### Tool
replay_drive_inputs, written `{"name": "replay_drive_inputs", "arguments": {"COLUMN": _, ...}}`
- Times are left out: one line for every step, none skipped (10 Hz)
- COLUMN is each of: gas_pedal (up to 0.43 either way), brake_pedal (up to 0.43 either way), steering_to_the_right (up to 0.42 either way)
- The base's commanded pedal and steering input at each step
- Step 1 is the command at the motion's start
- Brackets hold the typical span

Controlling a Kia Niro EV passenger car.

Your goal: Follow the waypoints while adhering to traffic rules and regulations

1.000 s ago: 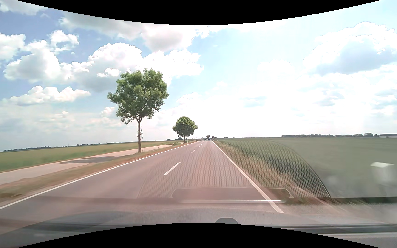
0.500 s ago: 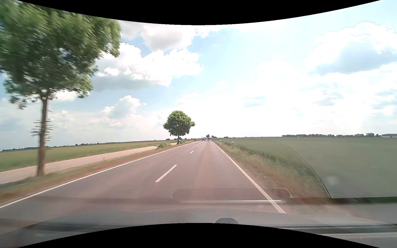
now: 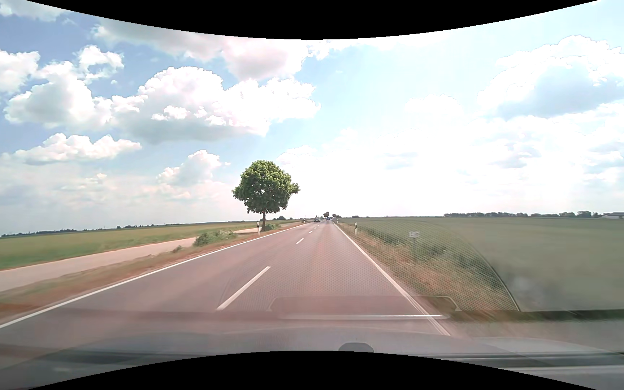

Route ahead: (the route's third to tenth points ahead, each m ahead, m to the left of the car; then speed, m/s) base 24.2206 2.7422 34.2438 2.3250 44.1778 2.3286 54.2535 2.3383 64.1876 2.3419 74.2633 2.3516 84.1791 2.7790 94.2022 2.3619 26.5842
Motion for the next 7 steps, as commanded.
{"name": "replay_drive_inputs", "arguments": {"gas_pedal": 0.248, "brake_pedal": 0.000, "steering_to_the_right": -0.002}}
{"name": "replay_drive_inputs", "arguments": {"gas_pedal": 0.260, "brake_pedal": 0.000, "steering_to_the_right": -0.002}}
{"name": "replay_drive_inputs", "arguments": {"gas_pedal": 0.268, "brake_pedal": 0.000, "steering_to_the_right": -0.002}}
{"name": "replay_drive_inputs", "arguments": {"gas_pedal": 0.268, "brake_pedal": 0.000, "steering_to_the_right": -0.002}}
{"name": "replay_drive_inputs", "arguments": {"gas_pedal": 0.268, "brake_pedal": 0.000, "steering_to_the_right": -0.002}}
{"name": "replay_drive_inputs", "arguments": {"gas_pedal": 0.268, "brake_pedal": 0.000, "steering_to_the_right": -0.002}}
{"name": "replay_drive_inputs", "arguments": {"gas_pedal": 0.268, "brake_pedal": 0.000, "steering_to_the_right": -0.002}}
